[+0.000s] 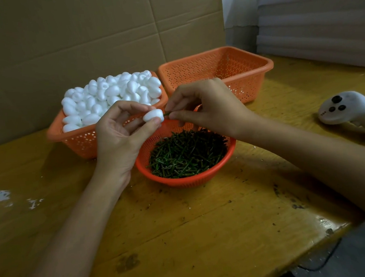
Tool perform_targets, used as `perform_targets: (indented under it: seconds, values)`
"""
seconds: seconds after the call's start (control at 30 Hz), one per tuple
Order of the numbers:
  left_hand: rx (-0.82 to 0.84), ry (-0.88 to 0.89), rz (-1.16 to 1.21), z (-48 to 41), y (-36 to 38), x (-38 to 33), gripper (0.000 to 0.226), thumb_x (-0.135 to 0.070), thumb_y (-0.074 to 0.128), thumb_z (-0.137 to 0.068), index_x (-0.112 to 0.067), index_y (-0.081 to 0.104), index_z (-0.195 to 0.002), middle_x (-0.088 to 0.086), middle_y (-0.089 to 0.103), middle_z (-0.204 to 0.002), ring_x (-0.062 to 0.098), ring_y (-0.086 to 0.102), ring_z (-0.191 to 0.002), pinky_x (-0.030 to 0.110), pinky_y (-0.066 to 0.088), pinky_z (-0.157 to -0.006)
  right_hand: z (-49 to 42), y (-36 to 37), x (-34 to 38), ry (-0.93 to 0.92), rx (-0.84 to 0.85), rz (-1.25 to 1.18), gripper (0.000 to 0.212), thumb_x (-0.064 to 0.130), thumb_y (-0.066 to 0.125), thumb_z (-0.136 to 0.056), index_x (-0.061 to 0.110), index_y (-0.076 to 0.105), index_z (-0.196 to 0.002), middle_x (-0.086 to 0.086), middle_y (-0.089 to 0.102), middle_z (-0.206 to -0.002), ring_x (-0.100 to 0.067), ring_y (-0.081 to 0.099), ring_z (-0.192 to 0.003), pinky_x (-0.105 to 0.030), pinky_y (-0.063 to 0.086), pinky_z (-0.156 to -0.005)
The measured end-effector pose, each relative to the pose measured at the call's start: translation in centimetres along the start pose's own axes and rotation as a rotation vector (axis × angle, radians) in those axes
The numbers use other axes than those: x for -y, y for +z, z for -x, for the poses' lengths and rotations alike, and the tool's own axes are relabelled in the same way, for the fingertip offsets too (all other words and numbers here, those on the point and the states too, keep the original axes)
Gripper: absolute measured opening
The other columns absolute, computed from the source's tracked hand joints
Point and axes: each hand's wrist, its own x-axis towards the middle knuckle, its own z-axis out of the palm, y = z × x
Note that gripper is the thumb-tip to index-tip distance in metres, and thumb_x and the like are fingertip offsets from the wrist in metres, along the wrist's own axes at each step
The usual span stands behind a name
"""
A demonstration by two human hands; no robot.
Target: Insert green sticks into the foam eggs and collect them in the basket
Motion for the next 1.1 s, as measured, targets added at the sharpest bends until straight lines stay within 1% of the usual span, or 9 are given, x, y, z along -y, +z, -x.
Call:
perform_targets:
  seconds: [0.03,0.13,0.23,0.47,0.7,0.83,0.93,1.03,1.1]
  values:
    - [0.003,0.006,0.001,0.00,0.03,0.02,0.029,-0.004,0.085,-0.079,-0.013,0.066,-0.098,0.010,0.076,-0.108,0.034,0.076,-0.107,0.045,0.061,-0.099,0.01,-0.01,0.03,-0.004,0.005,0.020,0.012,0.015,0.081,-0.090,0.010,0.077,-0.100,0.005,0.080,-0.087,-0.003,0.075,-0.076,-0.014,0.054,-0.074]
    - [0.018,0.023,-0.013,0.00,0.06,0.05,0.031,0.004,0.084,-0.081,-0.013,0.066,-0.099,0.003,0.078,-0.104,0.027,0.077,-0.104,0.037,0.062,-0.094,0.04,-0.01,0.14,-0.012,0.015,0.078,0.011,0.020,0.080,-0.090,0.013,0.078,-0.098,0.004,0.079,-0.083,-0.004,0.074,-0.078,-0.025,0.057,-0.079]
    - [0.026,0.029,-0.025,0.02,-0.01,0.05,0.032,0.003,0.085,-0.080,-0.013,0.066,-0.100,0.000,0.078,-0.103,0.024,0.077,-0.102,0.034,0.062,-0.092,0.04,0.02,0.18,-0.020,0.018,0.107,0.009,0.020,0.080,-0.090,0.015,0.078,-0.096,0.006,0.078,-0.080,-0.003,0.074,-0.078,-0.030,0.057,-0.081]
    - [0.053,0.039,-0.050,0.02,-0.03,-0.21,0.032,0.000,0.086,-0.079,-0.012,0.066,-0.100,-0.001,0.079,-0.101,0.020,0.078,-0.100,0.028,0.061,-0.087,-0.03,-0.05,0.11,-0.021,0.055,0.083,0.007,0.020,0.080,-0.090,0.015,0.078,-0.096,0.006,0.079,-0.082,-0.003,0.074,-0.080,-0.032,0.057,-0.081]
    - [0.049,0.038,-0.057,0.03,-0.06,-0.06,0.032,-0.001,0.087,-0.079,-0.010,0.066,-0.101,0.001,0.079,-0.104,0.024,0.078,-0.102,0.030,0.062,-0.088,0.07,0.03,-0.01,0.013,0.054,0.024,0.008,0.019,0.081,-0.090,0.014,0.078,-0.095,0.004,0.079,-0.080,-0.003,0.075,-0.077,-0.030,0.058,-0.079]
    - [0.051,0.042,-0.059,0.03,0.03,0.08,0.032,0.000,0.086,-0.081,-0.009,0.066,-0.103,0.002,0.079,-0.106,0.025,0.078,-0.103,0.032,0.062,-0.089,0.09,-0.02,-0.09,0.027,0.054,-0.003,0.008,0.018,0.080,-0.090,0.013,0.078,-0.095,0.005,0.079,-0.081,-0.004,0.075,-0.076,-0.034,0.059,-0.082]
    - [0.053,0.046,-0.058,0.13,0.12,0.06,0.032,0.001,0.086,-0.081,-0.011,0.066,-0.104,0.002,0.079,-0.107,0.025,0.078,-0.102,0.033,0.063,-0.089,0.10,-0.04,-0.13,0.040,0.058,-0.017,0.008,0.018,0.080,-0.091,0.013,0.077,-0.096,0.004,0.079,-0.081,-0.006,0.075,-0.077,-0.036,0.059,-0.081]
    - [0.071,0.034,-0.048,0.23,0.25,-0.21,0.040,-0.002,0.086,-0.079,-0.012,0.066,-0.113,0.004,0.078,-0.116,0.024,0.078,-0.103,0.030,0.062,-0.088,-0.09,-0.21,-0.08,0.059,0.029,0.006,0.008,0.019,0.079,-0.091,0.012,0.077,-0.096,0.003,0.078,-0.081,-0.006,0.075,-0.075,-0.035,0.059,-0.077]
    - [0.075,0.024,-0.067,0.26,0.31,-0.33,0.048,-0.007,0.087,-0.078,-0.015,0.066,-0.121,0.003,0.076,-0.125,0.025,0.079,-0.101,0.031,0.063,-0.088,-0.37,-0.78,-0.19,0.085,-0.043,0.025,0.009,0.019,0.079,-0.091,0.012,0.077,-0.096,0.004,0.077,-0.080,-0.004,0.074,-0.072,-0.032,0.060,-0.072]
